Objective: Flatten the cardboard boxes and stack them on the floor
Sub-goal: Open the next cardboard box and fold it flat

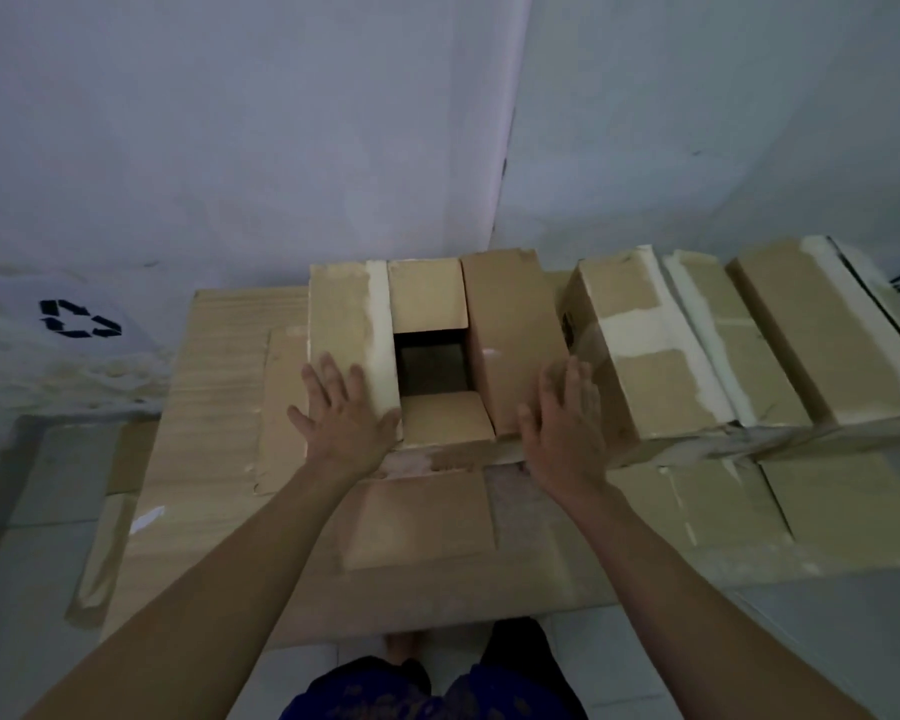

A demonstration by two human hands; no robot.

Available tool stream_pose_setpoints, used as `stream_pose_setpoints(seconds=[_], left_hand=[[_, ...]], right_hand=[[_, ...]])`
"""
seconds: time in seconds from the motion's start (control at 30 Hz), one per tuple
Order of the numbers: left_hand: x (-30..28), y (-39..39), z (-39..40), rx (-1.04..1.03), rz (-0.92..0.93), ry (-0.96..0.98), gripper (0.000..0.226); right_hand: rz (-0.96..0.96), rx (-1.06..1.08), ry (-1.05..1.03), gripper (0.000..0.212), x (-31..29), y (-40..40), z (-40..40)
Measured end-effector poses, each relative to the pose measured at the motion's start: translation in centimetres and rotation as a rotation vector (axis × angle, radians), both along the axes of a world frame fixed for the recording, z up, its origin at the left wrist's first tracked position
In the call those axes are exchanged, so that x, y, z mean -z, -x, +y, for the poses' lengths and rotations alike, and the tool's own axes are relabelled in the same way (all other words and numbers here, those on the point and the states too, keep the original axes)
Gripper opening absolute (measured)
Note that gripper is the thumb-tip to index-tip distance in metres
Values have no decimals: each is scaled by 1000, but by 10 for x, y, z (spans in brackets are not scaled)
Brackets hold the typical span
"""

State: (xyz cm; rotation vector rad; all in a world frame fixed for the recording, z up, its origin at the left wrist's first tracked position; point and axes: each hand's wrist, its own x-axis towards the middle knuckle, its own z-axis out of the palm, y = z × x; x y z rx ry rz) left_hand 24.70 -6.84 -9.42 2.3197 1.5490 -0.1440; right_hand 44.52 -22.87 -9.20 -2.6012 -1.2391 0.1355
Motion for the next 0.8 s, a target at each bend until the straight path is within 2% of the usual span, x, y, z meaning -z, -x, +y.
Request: stream_pose_setpoints(seconds=[0.13, 0.2, 0.3, 0.4, 0.47, 0.53, 0.57, 0.63, 0.7, 0.73, 0.8], left_hand=[[-6, 3, 0, 24, 47, 10, 103], [-10, 2, 0, 16, 36, 23, 106], [-23, -1, 0, -17, -48, 38, 94], [-47, 6, 0, -53, -315, 48, 68], [-68, 20, -2, -77, -478, -18, 45], [-85, 36, -1, -89, -511, -121, 35], [-89, 45, 3, -85, -487, -189, 38], [-91, 63, 11, -60, -410, -294, 61], [-84, 79, 19, -59, -225, -356, 89], [-80, 85, 21, -40, -91, -380, 96], [-73, 93, 21, 44, 133, -373, 90]], right_hand=[[380, -104, 125, 68, 11, 29, 1], [448, -102, 108, 64, 10, 37, 4], [254, -115, 45, 59, 7, 40, 13], [-6, -260, -27, 80, 3, 44, 28], [-72, -375, 44, 88, -2, 48, 42], [-60, -470, 147, 88, -5, 50, 59], [-35, -504, 187, 89, -6, 50, 68], [22, -536, 261, 86, -5, 50, 83], [74, -534, 332, 73, -8, 52, 97], [101, -523, 363, 71, -9, 52, 104], [156, -489, 419, 71, -14, 52, 114]])
